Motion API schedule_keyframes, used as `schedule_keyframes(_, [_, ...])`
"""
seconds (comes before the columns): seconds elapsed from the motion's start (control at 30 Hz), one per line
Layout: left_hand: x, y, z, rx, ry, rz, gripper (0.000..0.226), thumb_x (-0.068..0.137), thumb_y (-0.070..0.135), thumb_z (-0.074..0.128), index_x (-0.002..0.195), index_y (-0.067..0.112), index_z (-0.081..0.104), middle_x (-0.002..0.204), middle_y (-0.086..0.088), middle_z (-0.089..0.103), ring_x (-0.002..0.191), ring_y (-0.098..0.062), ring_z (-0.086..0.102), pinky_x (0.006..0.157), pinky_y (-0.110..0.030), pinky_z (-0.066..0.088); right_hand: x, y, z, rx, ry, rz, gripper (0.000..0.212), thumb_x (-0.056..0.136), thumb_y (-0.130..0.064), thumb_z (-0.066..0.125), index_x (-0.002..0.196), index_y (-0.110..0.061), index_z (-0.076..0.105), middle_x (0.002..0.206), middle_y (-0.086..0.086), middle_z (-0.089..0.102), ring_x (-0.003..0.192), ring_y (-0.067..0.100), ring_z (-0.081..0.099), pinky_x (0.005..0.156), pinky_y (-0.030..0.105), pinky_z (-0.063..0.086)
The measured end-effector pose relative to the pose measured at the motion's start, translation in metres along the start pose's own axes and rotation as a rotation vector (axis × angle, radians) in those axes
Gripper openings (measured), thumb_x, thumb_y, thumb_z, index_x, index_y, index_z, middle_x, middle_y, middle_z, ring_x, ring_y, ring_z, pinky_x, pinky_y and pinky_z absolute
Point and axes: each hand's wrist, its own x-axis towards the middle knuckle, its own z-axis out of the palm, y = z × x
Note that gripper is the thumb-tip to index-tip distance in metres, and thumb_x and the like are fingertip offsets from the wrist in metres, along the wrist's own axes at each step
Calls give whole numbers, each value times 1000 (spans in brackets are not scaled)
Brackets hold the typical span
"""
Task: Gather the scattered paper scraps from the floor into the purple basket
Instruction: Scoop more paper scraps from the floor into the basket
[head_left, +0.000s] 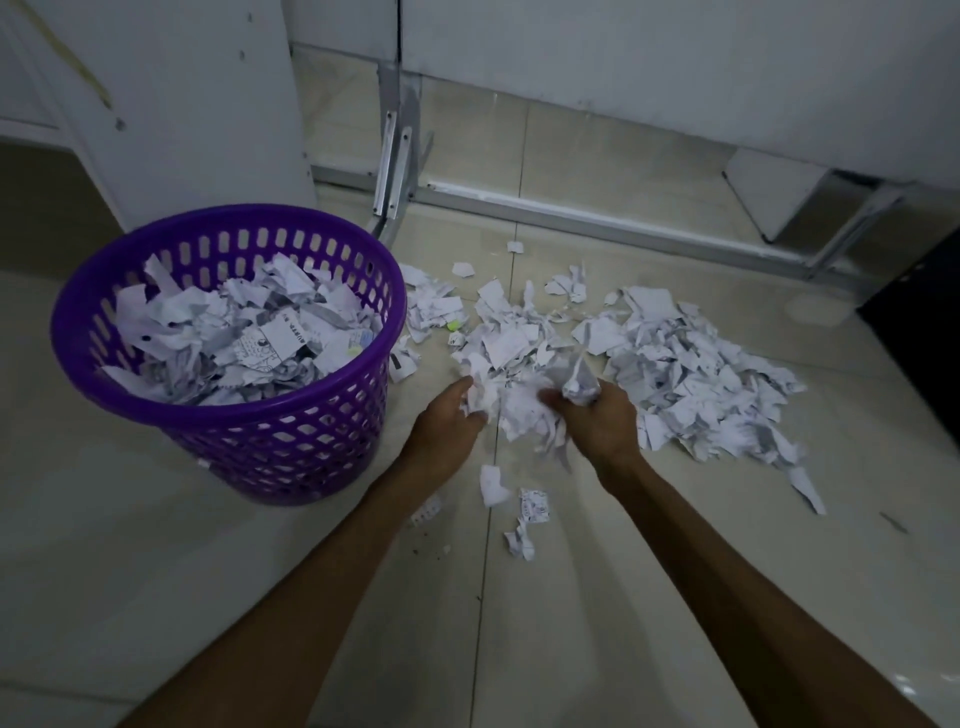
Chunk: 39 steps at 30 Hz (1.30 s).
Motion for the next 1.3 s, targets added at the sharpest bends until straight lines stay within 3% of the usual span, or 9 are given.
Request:
schedule_keyframes(0.1, [-6,35,3,-8,-47,76,58,97,22,54,150,23,32,156,0,32,140,-16,35,104,-27,34,-2,-24,-18,115,48,14,18,79,-24,82,92,-22,71,93,8,75,80,16,70,75,32,56])
schedule_keyframes(0.3, [-21,111,-11,-20,-30,254,59,96,26,57,149,25,33,155,-4,35,138,-18,37,101,-26,37,-4,-92,-39,270,82,6,45,79,-24,82,116,-3,67,104,16,72,94,29,71,84,42,58])
schedule_keyframes(0.47, [-34,153,-67,-4,8,329,65,92,23,63,150,22,33,155,-10,34,138,-21,39,109,-40,40,-13,-158,-30,378,77,-56,42,77,-24,83,112,-6,68,94,7,72,76,14,69,56,20,54])
schedule_keyframes(0.63, [-45,156,-154,106,94,359,66,89,25,67,148,25,37,153,-10,37,136,-20,42,108,-41,41,-28,-214,16,391,-33,-121,24,76,-24,84,94,-19,68,94,10,74,87,27,71,78,42,58])
schedule_keyframes(0.77, [-56,129,-223,145,220,304,63,87,24,69,144,24,42,149,-8,44,129,-20,49,99,-32,44,-46,-237,73,321,-117,-197,29,77,-26,83,100,-16,70,91,5,74,82,22,72,70,32,58])
schedule_keyframes(0.9, [-69,88,-258,136,276,269,57,87,18,69,140,21,47,136,-2,56,111,-10,60,88,-25,48,-58,-240,123,134,-150,-293,27,78,-32,81,95,-15,70,88,6,73,80,21,70,69,34,56])
schedule_keyframes(1.03, [-68,63,-269,159,281,245,60,89,22,68,144,21,43,144,-2,49,128,-17,50,98,-34,44,-58,-243,153,-53,-146,-407,43,82,-39,77,113,-10,69,103,7,73,82,15,65,63,17,47])
schedule_keyframes(1.13, [-63,58,-271,159,307,252,59,90,26,67,144,23,42,146,-2,48,130,-19,48,101,-37,43,-56,-249,157,-162,-152,-496,52,78,-49,76,116,-16,66,109,2,70,86,12,59,65,14,39])
schedule_keyframes(1.3, [-55,51,-266,164,318,252,60,89,28,67,143,26,43,148,-1,46,133,-18,44,99,-31,40,-56,-243,152,-280,-174,-519,74,71,-66,73,130,-24,58,129,2,63,107,13,59,79,24,39])
